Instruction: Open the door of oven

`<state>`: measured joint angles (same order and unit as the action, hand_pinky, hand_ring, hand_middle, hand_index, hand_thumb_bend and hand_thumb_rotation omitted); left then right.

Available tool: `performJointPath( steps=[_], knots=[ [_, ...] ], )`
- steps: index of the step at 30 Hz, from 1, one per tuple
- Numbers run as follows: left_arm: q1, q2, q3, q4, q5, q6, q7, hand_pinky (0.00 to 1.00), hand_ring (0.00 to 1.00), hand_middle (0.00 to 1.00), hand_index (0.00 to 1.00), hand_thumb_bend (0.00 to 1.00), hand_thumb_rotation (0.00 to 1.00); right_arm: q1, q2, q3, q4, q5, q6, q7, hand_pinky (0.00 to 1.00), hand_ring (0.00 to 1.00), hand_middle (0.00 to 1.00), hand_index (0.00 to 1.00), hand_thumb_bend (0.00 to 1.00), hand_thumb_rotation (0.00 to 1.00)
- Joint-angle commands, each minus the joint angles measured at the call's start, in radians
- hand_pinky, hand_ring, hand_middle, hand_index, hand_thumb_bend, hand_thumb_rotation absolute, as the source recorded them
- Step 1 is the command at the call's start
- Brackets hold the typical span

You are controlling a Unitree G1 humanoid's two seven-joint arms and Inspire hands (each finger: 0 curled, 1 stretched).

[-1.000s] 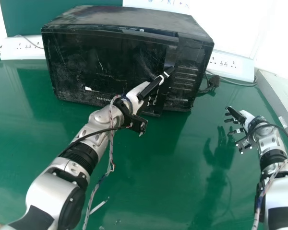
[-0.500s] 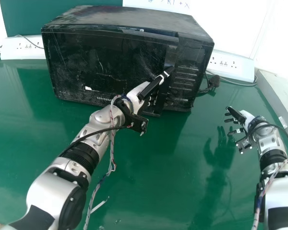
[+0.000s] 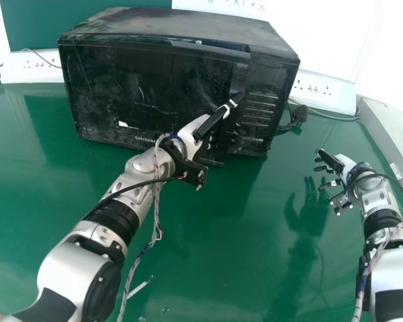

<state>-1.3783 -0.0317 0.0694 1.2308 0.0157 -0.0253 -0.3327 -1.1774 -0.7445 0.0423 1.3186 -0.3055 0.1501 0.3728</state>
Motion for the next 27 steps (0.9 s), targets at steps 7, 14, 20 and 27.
performJointPath(
  steps=[7, 14, 20, 27],
  knots=[
    [-0.005, -0.009, 0.001, -0.002, -0.013, 0.018, -0.039, 0.13, 0.19, 0.28, 0.32, 0.98, 0.74, 0.052, 0.05, 0.003, 0.037, 0.005, 0.033, 0.045, 0.58, 0.75, 0.81, 0.88, 0.53, 0.56],
    [0.004, 0.01, -0.027, -0.014, 0.013, -0.007, -0.05, 0.1, 0.15, 0.22, 0.26, 0.96, 0.75, 0.054, 0.049, 0.002, 0.037, 0.006, 0.029, 0.047, 0.61, 0.75, 0.81, 0.89, 0.55, 0.55],
    [0.016, 0.023, -0.041, -0.029, 0.016, -0.017, -0.065, 0.07, 0.11, 0.17, 0.25, 0.93, 0.75, 0.054, 0.049, 0.017, 0.036, -0.008, 0.02, 0.043, 0.59, 0.73, 0.8, 0.87, 0.54, 0.58],
    [0.035, 0.033, -0.063, -0.049, 0.017, -0.045, -0.089, 0.04, 0.08, 0.14, 0.19, 0.92, 0.76, 0.054, 0.05, 0.0, 0.038, 0.009, 0.028, 0.038, 0.56, 0.73, 0.8, 0.89, 0.53, 0.57]
  ],
)
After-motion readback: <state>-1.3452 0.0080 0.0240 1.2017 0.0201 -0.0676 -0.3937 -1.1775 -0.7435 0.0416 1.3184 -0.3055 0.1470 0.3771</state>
